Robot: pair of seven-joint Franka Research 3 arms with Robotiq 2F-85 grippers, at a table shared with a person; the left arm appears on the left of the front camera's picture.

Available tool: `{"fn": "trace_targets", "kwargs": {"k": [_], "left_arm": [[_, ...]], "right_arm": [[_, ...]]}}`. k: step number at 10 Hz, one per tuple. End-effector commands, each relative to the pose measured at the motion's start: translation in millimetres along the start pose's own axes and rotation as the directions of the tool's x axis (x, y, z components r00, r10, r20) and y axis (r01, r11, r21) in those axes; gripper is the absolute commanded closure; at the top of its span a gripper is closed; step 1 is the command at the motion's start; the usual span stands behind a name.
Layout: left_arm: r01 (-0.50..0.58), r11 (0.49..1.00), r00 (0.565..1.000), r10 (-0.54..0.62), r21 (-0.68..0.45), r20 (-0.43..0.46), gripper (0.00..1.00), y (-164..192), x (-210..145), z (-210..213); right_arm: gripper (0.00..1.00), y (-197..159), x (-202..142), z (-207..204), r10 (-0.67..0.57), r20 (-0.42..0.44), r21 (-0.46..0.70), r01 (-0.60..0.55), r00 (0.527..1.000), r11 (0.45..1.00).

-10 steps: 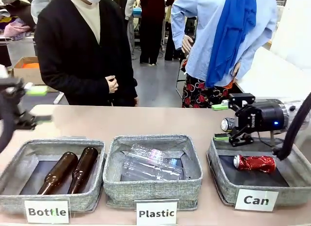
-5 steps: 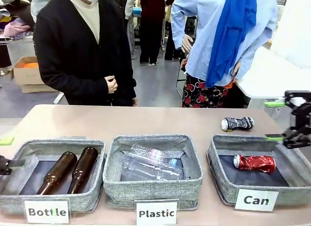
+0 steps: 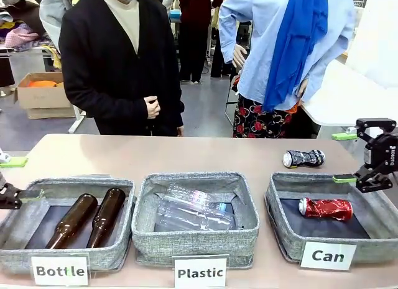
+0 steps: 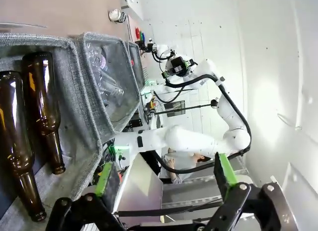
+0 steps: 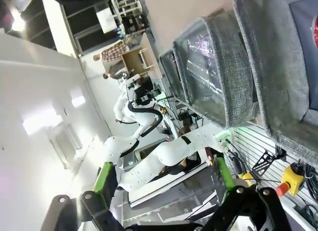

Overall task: Sort the can waste into the basket.
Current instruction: Pick up the can waste from the table and place it in the right Fabric basket.

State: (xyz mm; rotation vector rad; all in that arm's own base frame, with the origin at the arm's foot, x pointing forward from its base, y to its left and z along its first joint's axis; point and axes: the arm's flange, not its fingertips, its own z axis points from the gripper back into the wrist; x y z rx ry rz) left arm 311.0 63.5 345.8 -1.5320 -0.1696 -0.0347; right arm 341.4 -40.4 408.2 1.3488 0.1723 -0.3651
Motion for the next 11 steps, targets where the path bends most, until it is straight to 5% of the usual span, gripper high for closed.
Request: {"fn": "trace_targets", "kwargs": {"k": [1, 8, 9, 10, 11], "left_arm": [[-0.011, 1.0, 1.0, 0.011, 0.003, 0.011, 0.0, -1, -1, -1], [-0.011, 1.0, 1.0, 0.011, 0.003, 0.011, 0.0, -1, -1, -1], [-0.011, 1.0, 1.0, 0.011, 0.003, 0.011, 0.0, -1, -1, -1], [-0.011, 1.0, 1.0, 0.011, 0.003, 0.011, 0.0, -1, -1, -1], [-0.011, 1.0, 1.0, 0.011, 0.003, 0.011, 0.0, -1, -1, -1]], "right_arm": [[0.0, 3, 2, -1, 0.004, 0.009, 0.022, -0.004, 1.0, 1.0], [0.0, 0, 0, 1, 0.0, 0.001, 0.001, 0.0, 1.0, 1.0], [0.0, 13, 7, -32, -0.042, 0.093, -0.369, 0.073, 0.995, 0.927], [0.0, 30, 11, -50, -0.003, 0.33, -0.518, 0.184, 0.944, 0.836], [0.0, 43, 14, -55, 0.085, 0.556, -0.587, 0.319, 0.827, 0.744]]}}
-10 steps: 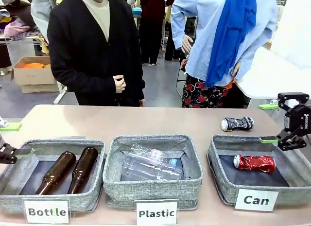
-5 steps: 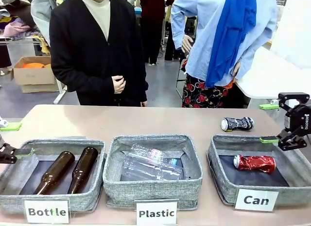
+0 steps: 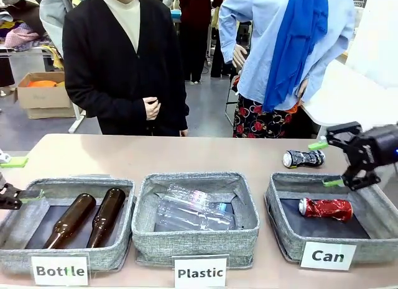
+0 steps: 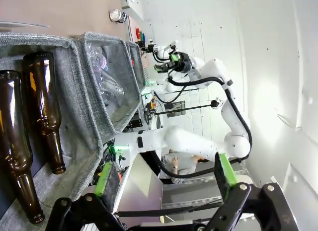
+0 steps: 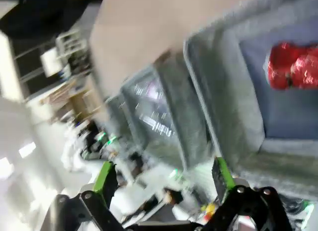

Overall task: Sort the can waste into the basket.
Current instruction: Pick up the can waste from the table and place it in the right Fabric basket.

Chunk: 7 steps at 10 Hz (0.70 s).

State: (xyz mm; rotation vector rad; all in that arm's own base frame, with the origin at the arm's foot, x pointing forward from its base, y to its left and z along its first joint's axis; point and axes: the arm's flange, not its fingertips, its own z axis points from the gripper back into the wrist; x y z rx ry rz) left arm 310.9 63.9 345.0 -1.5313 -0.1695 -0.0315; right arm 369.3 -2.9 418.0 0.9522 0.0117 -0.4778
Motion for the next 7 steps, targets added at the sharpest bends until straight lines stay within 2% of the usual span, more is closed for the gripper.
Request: {"fn": "trace_targets", "kwargs": {"k": [1, 2, 3, 4, 5, 6, 7], "left_arm": [[-0.009, 1.0, 1.0, 0.009, 0.002, 0.009, 0.0, -2, -1, -1], [-0.009, 1.0, 1.0, 0.009, 0.002, 0.009, 0.0, -2, -1, -1], [-0.009, 1.0, 1.0, 0.009, 0.002, 0.009, 0.0, -2, -1, -1], [-0.009, 1.0, 1.0, 0.009, 0.002, 0.009, 0.0, -2, -1, -1], [-0.009, 1.0, 1.0, 0.009, 0.002, 0.009, 0.0, -2, -1, -1], [-0.009, 1.0, 1.0, 0.009, 0.002, 0.009, 0.0, -2, -1, -1], [-0.009, 1.0, 1.0, 0.009, 0.002, 0.009, 0.0, -2, -1, -1]], "right_arm": [[0.0, 27, -3, -8, 0.015, 0.433, -0.499, 0.226, 0.901, 0.836], [0.0, 28, 5, -2, 0.074, 0.61, -0.54, 0.346, 0.789, 0.767], [0.0, 29, 7, 4, 0.119, 0.706, -0.547, 0.431, 0.698, 0.718], [0.0, 29, 7, 10, 0.186, 0.768, -0.544, 0.471, 0.613, 0.694], [0.0, 30, 7, 14, 0.21, 0.793, -0.532, 0.482, 0.572, 0.696], [0.0, 29, 5, 19, 0.217, 0.798, -0.525, 0.471, 0.563, 0.709], [0.0, 27, -1, 21, 0.189, 0.785, -0.495, 0.415, 0.59, 0.763]]}}
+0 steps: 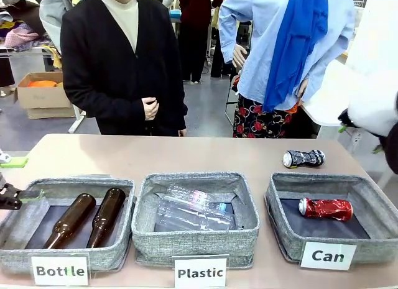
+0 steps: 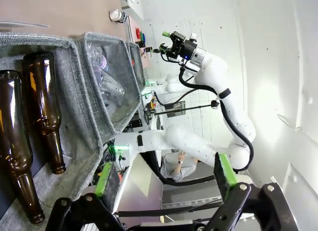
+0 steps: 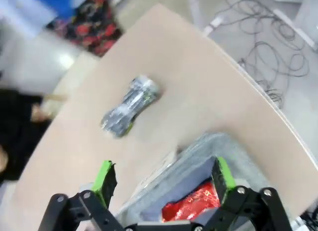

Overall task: Sort the can waste into the basket.
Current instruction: Pick up the can waste from the table and place it in the right Fabric basket.

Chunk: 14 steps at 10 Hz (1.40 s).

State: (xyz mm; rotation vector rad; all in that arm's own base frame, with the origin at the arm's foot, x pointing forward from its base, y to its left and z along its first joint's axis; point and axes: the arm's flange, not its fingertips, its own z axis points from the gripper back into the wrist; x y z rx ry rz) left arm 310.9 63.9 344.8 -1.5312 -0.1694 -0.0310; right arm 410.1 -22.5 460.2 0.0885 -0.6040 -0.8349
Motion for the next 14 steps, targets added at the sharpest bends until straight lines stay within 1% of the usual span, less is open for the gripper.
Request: {"fn": "trace_targets", "kwargs": {"k": [1, 3, 4, 5, 6, 7, 9, 11, 12, 13, 14], "left_arm": [[-0.009, 1.0, 1.0, 0.009, 0.002, 0.009, 0.0, -2, -1, -1], [-0.009, 1.0, 1.0, 0.009, 0.002, 0.009, 0.0, -2, -1, -1], [-0.009, 1.0, 1.0, 0.009, 0.002, 0.009, 0.0, -2, -1, -1], [-0.009, 1.0, 1.0, 0.009, 0.002, 0.009, 0.0, -2, -1, -1], [-0.009, 1.0, 1.0, 0.009, 0.002, 0.009, 0.0, -2, -1, -1], [-0.009, 1.0, 1.0, 0.009, 0.002, 0.009, 0.0, -2, -1, -1], [-0.009, 1.0, 1.0, 0.009, 0.002, 0.009, 0.0, -2, -1, -1], [-0.009, 1.0, 1.0, 0.009, 0.002, 0.009, 0.0, -2, -1, -1], [-0.009, 1.0, 1.0, 0.009, 0.002, 0.009, 0.0, -2, -1, -1], [-0.009, 1.0, 1.0, 0.009, 0.002, 0.009, 0.0, -2, -1, -1], [-0.009, 1.0, 1.0, 0.009, 0.002, 0.009, 0.0, -2, -1, -1]], "right_arm": [[0.0, 3, -5, 3, 0.04, -0.08, 0.1, -0.031, 0.996, 0.994], [0.0, 3, -5, 3, 0.04, -0.08, 0.1, -0.031, 0.996, 0.994], [0.0, 3, -4, -1, 0.003, -0.008, 0.005, -0.003, 1.0, 1.0], [0.0, 11, 7, -6, 0.103, -0.048, -0.052, -0.105, 0.994, 0.993], [0.0, 24, 23, -14, 0.214, -0.093, -0.052, -0.22, 0.972, 0.974], [0.0, 35, 39, -21, 0.364, -0.13, 0.002, -0.367, 0.922, 0.93], [0.0, 51, 73, -43, 0.581, -0.108, 0.061, -0.577, 0.807, 0.814], [0.0, 69, 89, -73, 0.709, -0.103, 0.108, -0.7, 0.698, 0.706], [0.0, 78, 92, -94, 0.76, -0.152, 0.123, -0.751, 0.632, 0.649], [0.0, 82, 92, -109, 0.773, -0.178, 0.108, -0.769, 0.609, 0.63], [0.0, 83, 91, -114, 0.757, -0.19, 0.1, -0.755, 0.625, 0.648]]}}
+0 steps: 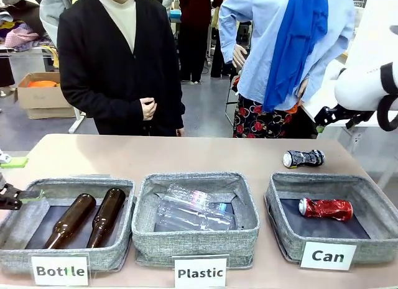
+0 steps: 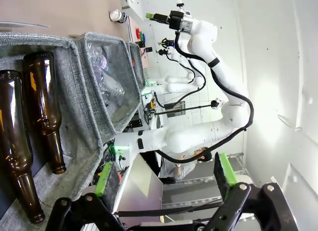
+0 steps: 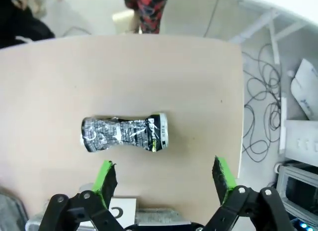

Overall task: Sort the can waste into the basket.
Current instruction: Pick up the can waste from the table and place it in the right Fabric basket.

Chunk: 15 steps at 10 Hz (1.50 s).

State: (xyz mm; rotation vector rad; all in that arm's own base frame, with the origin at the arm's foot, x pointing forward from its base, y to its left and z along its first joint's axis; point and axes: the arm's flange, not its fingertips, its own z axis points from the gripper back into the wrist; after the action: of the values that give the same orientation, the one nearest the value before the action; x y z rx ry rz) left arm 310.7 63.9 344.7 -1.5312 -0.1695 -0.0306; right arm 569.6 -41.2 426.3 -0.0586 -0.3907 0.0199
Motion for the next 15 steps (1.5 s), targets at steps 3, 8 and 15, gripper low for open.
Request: {"fn": "trace_targets", "kwargs": {"k": [3, 8, 15], "left_arm": [[-0.009, 1.0, 1.0, 0.009, 0.002, 0.009, 0.0, -2, -1, -1], [-0.009, 1.0, 1.0, 0.009, 0.002, 0.009, 0.0, -2, -1, -1], [-0.009, 1.0, 1.0, 0.009, 0.002, 0.009, 0.0, -2, -1, -1]], "right_arm": [[0.0, 0, 0, 0, 0.0, 0.0, 0.0, 0.0, 1.0, 1.0], [0.0, 0, 16, -17, 0.496, 0.029, 0.164, -0.493, 0.868, 0.854], [0.0, 13, 15, -48, 0.977, 0.215, 0.226, -0.972, -0.007, -0.057]]}}
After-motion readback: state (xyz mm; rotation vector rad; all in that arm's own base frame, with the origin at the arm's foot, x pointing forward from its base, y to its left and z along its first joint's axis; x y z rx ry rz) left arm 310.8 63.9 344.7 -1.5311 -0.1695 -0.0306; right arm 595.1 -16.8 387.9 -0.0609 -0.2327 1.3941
